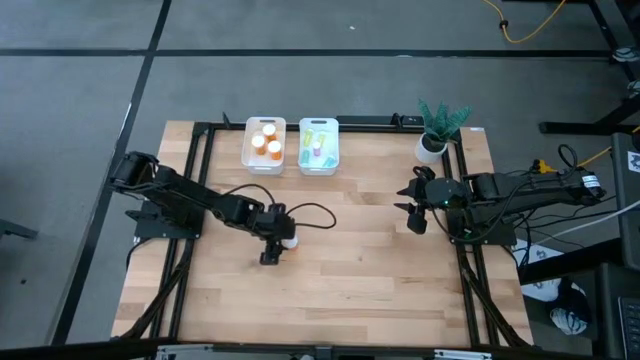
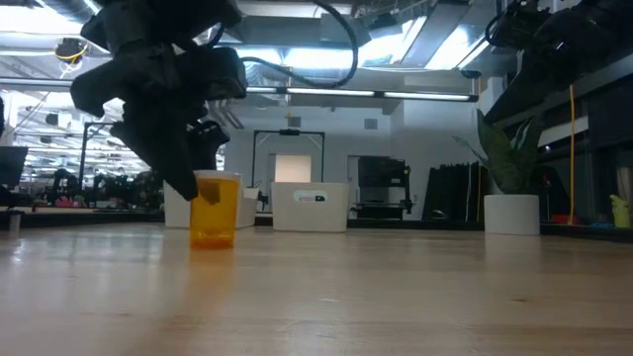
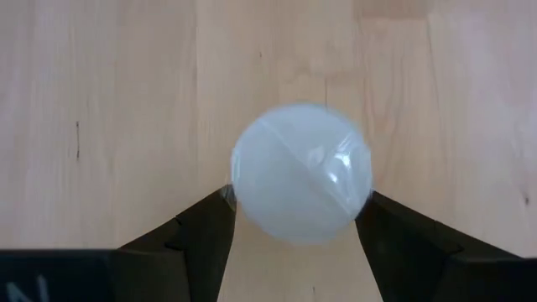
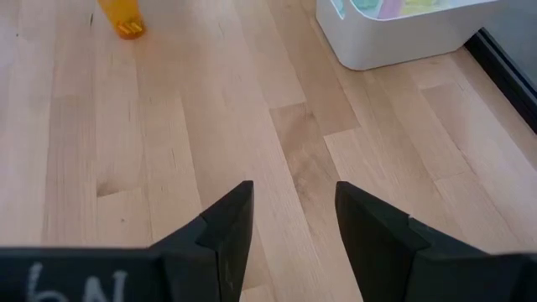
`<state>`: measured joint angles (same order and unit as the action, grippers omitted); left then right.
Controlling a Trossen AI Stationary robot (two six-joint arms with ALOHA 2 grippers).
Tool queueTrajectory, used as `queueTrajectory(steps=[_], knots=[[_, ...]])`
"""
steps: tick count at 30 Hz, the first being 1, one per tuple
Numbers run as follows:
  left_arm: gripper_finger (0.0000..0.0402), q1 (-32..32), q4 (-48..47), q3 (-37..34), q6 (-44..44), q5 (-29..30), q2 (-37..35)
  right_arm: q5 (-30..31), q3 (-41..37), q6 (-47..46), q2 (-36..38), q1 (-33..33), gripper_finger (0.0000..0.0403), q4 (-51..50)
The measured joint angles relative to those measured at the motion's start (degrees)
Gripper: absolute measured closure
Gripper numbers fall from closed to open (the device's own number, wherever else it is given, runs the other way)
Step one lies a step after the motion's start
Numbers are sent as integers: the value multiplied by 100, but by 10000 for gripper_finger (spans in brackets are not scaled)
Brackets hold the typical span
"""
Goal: Pick and place medicine bottles into bin by pill shape (circle, oval)
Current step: Put the large orange pill bottle into the left white bin
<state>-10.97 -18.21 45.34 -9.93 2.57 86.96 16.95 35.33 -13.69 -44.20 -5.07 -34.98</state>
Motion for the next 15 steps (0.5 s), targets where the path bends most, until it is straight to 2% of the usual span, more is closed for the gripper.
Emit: queueTrajectory(steps=[15], knots=[[170, 6, 551, 2, 162, -12, 13, 0, 0, -7, 0, 1, 231, 0]])
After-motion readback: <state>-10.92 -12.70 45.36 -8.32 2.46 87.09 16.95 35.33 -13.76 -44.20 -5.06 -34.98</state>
